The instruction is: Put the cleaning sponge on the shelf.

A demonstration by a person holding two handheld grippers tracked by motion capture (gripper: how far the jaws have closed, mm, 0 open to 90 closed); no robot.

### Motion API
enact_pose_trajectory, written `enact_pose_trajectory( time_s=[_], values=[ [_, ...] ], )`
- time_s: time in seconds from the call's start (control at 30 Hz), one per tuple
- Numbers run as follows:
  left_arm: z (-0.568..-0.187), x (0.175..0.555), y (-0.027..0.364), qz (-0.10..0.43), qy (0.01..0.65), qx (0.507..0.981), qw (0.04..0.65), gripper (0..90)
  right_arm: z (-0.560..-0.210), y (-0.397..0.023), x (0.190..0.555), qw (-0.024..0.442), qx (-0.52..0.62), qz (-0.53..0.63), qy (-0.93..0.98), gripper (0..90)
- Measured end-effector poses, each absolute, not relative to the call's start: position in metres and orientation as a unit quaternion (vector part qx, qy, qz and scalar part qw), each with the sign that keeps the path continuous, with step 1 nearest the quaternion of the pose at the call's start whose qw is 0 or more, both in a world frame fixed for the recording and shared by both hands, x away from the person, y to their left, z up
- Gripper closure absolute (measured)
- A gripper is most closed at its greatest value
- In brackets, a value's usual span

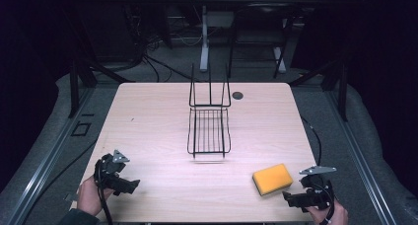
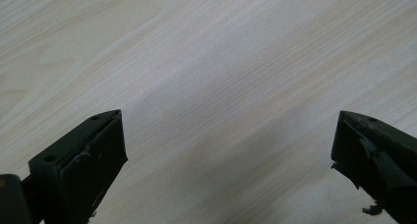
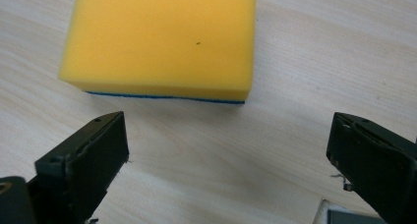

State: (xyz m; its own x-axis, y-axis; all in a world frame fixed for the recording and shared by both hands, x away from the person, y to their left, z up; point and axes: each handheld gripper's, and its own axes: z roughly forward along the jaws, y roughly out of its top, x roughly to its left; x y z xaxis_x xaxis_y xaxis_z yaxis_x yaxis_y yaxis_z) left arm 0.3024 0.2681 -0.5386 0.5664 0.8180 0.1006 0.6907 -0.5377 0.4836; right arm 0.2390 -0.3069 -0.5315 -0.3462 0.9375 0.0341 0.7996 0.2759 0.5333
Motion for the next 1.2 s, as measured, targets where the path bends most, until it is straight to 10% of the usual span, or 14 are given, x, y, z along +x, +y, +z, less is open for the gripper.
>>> enact_pose_trajectory(
  time_s=[0.23, 1.2],
  values=[
    [-0.539, 0.303, 0.267, 0.154, 0.436, 0.864, 0.198, 0.1, -0.529, -0.301, 0.247, 0.146, 0.555, 0.249, 0.780, 1.9],
    [-0.541, 0.305, 0.263, 0.143, 0.425, 0.872, 0.194, 0.2, -0.533, -0.307, 0.281, 0.121, 0.596, 0.265, 0.748, 59.1]
  ],
)
